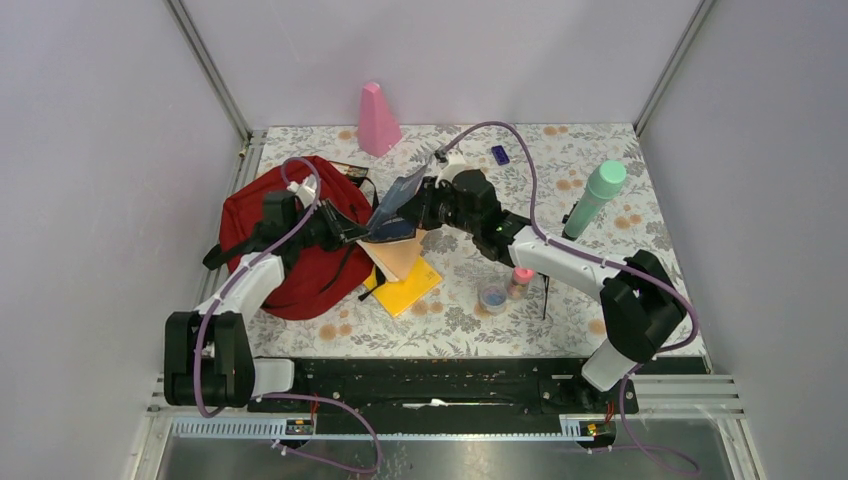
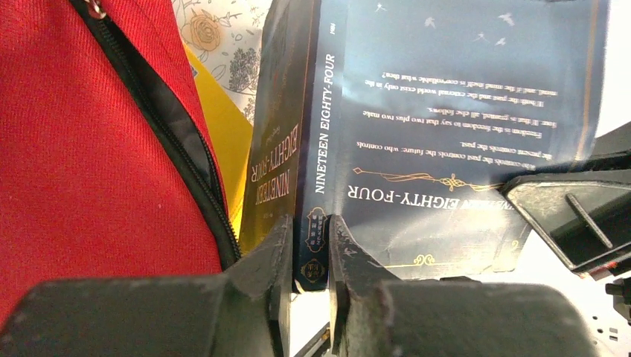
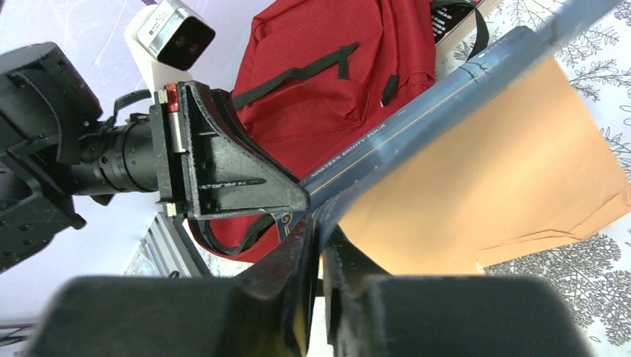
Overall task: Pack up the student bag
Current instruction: Pick up the book from the center of the board.
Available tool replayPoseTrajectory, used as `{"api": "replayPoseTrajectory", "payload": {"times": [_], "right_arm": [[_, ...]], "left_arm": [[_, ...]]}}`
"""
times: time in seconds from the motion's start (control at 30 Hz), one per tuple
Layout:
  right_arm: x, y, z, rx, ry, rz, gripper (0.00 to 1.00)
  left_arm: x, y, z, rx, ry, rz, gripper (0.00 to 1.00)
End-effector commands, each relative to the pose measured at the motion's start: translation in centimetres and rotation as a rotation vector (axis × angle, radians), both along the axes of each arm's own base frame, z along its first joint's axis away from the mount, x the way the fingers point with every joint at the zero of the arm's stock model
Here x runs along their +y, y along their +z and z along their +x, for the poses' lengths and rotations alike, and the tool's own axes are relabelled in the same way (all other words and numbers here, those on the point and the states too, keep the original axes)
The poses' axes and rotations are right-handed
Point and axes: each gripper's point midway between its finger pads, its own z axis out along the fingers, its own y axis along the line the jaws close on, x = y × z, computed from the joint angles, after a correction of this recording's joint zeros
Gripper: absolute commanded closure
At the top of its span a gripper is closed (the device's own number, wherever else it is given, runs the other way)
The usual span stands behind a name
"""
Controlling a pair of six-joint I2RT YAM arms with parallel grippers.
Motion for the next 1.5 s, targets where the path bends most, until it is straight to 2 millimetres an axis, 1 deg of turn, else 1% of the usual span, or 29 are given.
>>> {"api": "replayPoseTrajectory", "payload": {"times": [0.0, 0.07, 0.1, 0.17, 0.23, 0.33, 0.47, 0.53, 0.63, 0.73, 0.77, 0.83, 1.07, 1.2, 1.33, 1.47], "right_arm": [[-0.3, 4.5, -0.4, -0.088, -0.03, 0.105, 0.76], [-1.1, 3.5, -0.3, -0.062, -0.072, 0.086, 0.51], [-1.5, 2.9, -0.2, -0.047, -0.092, 0.073, 0.36], [-2.2, 1.8, -0.3, -0.019, -0.123, 0.054, 0.23], [-2.7, 0.9, -0.6, 0.01, -0.142, 0.048, 0.18], [-2.9, 0.3, -0.8, 0.042, -0.155, 0.061, 0.14], [-2.3, 0.1, -0.9, 0.073, -0.143, 0.097, 0.09], [-1.6, 0.7, -1.2, 0.078, -0.113, 0.138, 0.07], [-0.4, 2.0, -1.7, 0.087, -0.055, 0.227, 0.04], [0.9, 3.9, -2.3, 0.075, 0.018, 0.331, 0.0], [1.2, 4.7, -2.4, 0.063, 0.038, 0.369, 0.0], [1.6, 5.7, -2.6, 0.063, 0.061, 0.43, 0.0], [1.7, 8.0, -2.9, 0.025, 0.087, 0.494, 0.0], [1.8, 9.4, -3.1, 0.001, 0.111, 0.515, 0.0], [1.4, 12.3, -3.9, -0.062, 0.137, 0.557, 0.0], [1.1, 14.1, -4.2, -0.097, 0.148, 0.571, 0.0]], "left_arm": [[-0.4, 4.6, 0.3, -0.18, -0.042, 0.004, 1.0], [-0.4, 6.6, 0.0, -0.275, -0.04, 0.002, 1.0], [-0.3, 7.6, -0.2, -0.32, -0.032, 0.003, 1.0], [0.1, 9.1, -0.4, -0.389, -0.003, 0.013, 1.0], [0.5, 10.3, -0.7, -0.442, 0.023, 0.034, 1.0], [1.3, 12.0, -1.1, -0.514, 0.072, 0.06, 1.0], [1.6, 14.8, -2.2, -0.613, 0.097, 0.054, 1.0], [1.5, 16.4, -2.9, -0.661, 0.098, 0.032, 1.0], [1.4, 18.7, -4.1, -0.716, 0.1, -0.01, 1.0], [1.2, 20.7, -5.0, -0.755, 0.097, -0.046, 1.0], [1.1, 21.5, -5.3, -0.772, 0.095, -0.056, 1.0], [1.0, 22.6, -6.0, -0.796, 0.089, -0.076, 1.0], [0.4, 26.7, -8.5, -0.878, 0.061, -0.175, 1.0], [0.3, 28.9, -9.6, -0.927, 0.046, -0.191, 1.0], [0.1, 31.5, -11.1, -0.983, 0.022, -0.229, 1.0], [0.0, 33.4, -12.3, -1.018, 0.017, -0.291, 1.0]]}}
